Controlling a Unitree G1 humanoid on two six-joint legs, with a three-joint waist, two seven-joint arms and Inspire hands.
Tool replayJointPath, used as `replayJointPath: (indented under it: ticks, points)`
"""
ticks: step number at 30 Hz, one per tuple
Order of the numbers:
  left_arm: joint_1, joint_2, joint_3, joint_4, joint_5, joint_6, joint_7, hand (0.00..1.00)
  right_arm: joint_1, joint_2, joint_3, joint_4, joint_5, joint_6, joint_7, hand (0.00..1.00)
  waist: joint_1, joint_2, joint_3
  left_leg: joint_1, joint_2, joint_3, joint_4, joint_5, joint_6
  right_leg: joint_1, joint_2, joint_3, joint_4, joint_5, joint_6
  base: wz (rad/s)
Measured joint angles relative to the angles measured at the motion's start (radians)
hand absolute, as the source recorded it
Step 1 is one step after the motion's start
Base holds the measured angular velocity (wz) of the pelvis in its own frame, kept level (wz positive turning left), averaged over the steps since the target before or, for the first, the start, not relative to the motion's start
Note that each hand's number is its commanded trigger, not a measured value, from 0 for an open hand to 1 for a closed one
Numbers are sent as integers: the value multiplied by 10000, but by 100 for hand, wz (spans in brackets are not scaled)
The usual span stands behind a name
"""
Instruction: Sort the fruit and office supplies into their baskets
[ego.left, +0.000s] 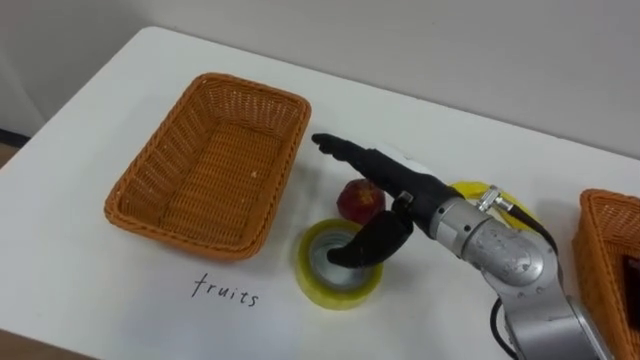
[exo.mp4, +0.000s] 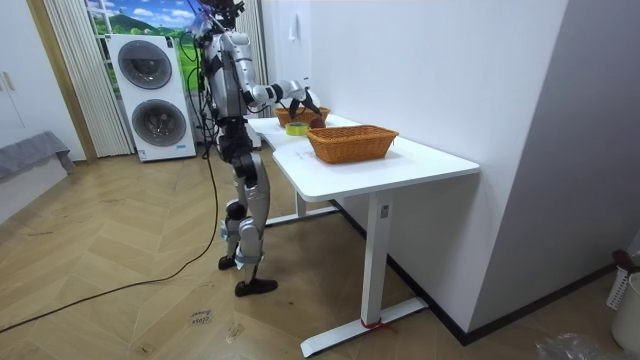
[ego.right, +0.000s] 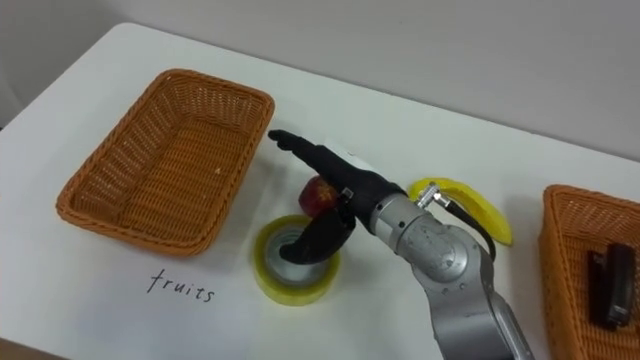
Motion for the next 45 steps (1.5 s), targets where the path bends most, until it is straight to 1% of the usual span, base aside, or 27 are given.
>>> replayJointPath:
  ticks: [5,8,10,25,29,34,42,45]
  points:
    - [-1,-24,-1,-16,0,0,5,0,0,-2,-5,-91,-2,2,80,0,-8,50,12,0,1,1,-19,0,0,0,2,-20,17,0,0,0]
    - [3,-36,-1,-17,-2,0,6,0,-1,-4,-34,-105,0,2,81,0,-22,104,-11,0,0,0,-30,-1,0,3,1,-25,40,0,0,0]
    - [2,-37,-31,-19,2,0,7,0,-1,-4,-34,-108,-2,1,81,0,-19,120,-10,1,0,1,-19,0,0,-3,2,-26,42,0,-1,0]
    - [0,-35,-95,-27,-3,-14,69,0,-1,-4,-34,-118,0,1,82,0,-39,131,-9,15,1,23,-16,0,1,-13,1,-13,39,0,0,0]
    - [3,-35,-126,-25,0,-80,113,0,4,-24,-31,-258,0,-3,96,0,-47,132,-7,14,1,26,-19,0,1,-15,2,-20,39,0,0,0]
    - [13,15,-310,-24,3,-221,145,0,12,-57,-2,-349,-10,-52,378,0,-84,127,-8,14,1,26,-24,0,1,-13,3,-21,35,0,0,0]
    - [13,23,-338,-107,0,-254,192,0,11,-64,-2,-411,-9,-59,425,0,-126,115,-15,13,2,28,-24,0,1,-16,7,-14,29,1,0,0]
    - [12,58,-400,-138,2,-320,186,0,11,-69,-2,-555,-18,-59,424,0,-145,122,-10,13,2,29,-24,0,1,-20,10,-12,29,1,0,0]
